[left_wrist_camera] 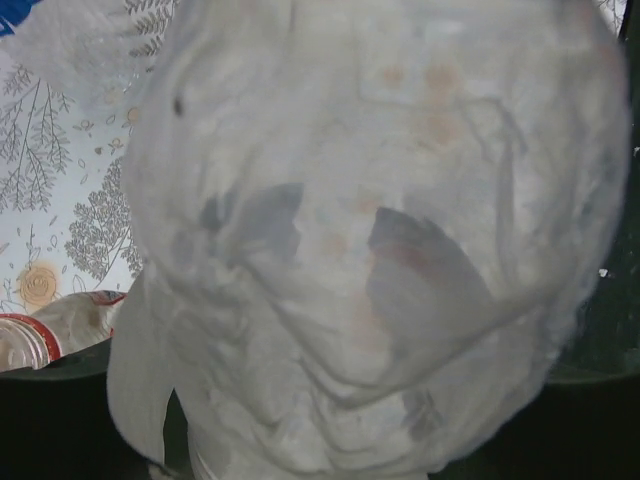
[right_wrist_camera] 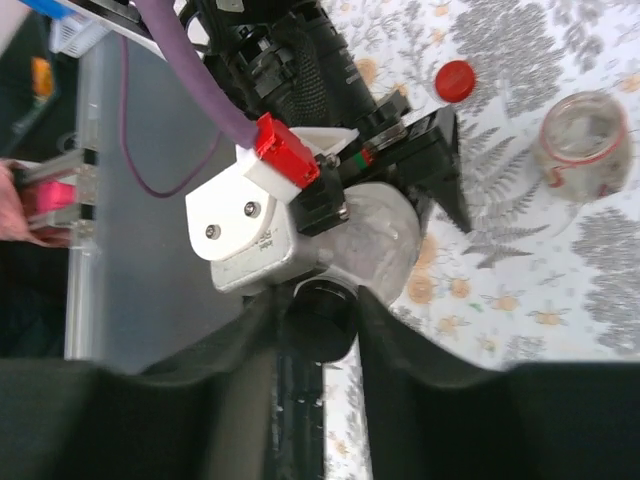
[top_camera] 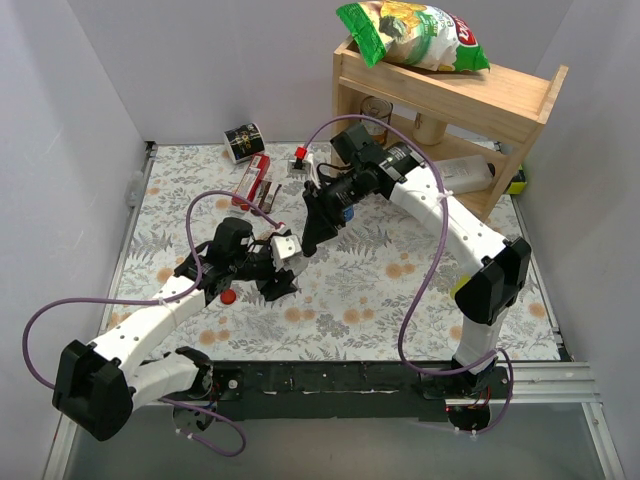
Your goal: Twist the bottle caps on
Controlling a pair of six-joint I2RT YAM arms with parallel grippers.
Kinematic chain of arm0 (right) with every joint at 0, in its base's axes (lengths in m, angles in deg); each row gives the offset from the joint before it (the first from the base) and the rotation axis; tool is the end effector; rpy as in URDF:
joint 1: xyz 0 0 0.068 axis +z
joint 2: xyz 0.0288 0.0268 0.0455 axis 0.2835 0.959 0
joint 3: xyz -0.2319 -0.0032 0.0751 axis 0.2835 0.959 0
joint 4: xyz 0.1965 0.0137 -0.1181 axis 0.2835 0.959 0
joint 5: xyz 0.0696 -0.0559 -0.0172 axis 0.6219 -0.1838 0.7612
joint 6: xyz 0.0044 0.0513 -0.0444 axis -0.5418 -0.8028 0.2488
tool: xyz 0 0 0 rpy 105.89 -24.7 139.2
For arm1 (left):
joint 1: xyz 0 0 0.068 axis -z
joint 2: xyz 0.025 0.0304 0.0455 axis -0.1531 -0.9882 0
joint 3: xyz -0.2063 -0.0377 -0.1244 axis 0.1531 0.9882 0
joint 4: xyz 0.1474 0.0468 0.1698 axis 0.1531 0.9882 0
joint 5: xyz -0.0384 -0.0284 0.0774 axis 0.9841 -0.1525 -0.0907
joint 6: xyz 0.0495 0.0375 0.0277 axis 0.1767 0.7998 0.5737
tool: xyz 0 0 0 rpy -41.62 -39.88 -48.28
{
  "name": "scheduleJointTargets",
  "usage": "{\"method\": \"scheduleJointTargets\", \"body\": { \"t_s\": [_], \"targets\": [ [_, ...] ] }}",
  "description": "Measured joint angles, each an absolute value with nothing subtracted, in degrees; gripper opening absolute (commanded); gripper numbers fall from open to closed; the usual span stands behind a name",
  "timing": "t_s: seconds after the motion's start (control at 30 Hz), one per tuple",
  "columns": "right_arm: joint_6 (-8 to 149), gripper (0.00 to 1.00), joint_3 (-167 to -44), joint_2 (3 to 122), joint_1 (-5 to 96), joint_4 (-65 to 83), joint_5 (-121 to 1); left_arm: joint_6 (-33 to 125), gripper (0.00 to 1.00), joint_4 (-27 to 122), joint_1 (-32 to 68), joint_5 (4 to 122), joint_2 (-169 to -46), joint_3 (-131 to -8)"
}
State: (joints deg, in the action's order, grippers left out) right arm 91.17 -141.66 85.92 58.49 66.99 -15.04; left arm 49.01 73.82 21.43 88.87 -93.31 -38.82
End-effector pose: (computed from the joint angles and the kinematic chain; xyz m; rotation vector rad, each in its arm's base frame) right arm 0.2290 0.2646 0.3416 -1.4799 1.9205 1.3430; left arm 0.1681 -0.1335 0.2222 0.7465 2.2740 -1.0257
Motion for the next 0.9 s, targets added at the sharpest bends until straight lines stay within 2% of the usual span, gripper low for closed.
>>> {"method": "scheduleJointTargets", "body": {
  "t_s": [0.2,0.4,0.43,0.6,0.9],
  "targets": [
    [99.9,0.58,-145.9,82.4,57.2,68.4,-18.9,51.0,0.0,73.9,21.8,91.5,-92.9,-38.8],
    [117.4,0.6,-136.5,70.0,59.3,71.7,-23.4,56.9,0.0,79.1,21.8,97.7,-92.9,-39.1],
    [120.3,0.64,-135.2,68.7,61.1,72.5,-24.7,58.0,0.0,80.2,21.9,99.0,-93.1,-39.4],
    [129.4,0.65,-129.8,66.6,69.6,72.2,-31.7,62.8,0.0,84.6,22.0,102.7,-95.3,-41.4],
    [134.6,0.62,-128.3,66.8,73.2,69.1,-37.8,66.0,0.0,88.3,22.0,105.3,-96.7,-42.4]
  ]
}}
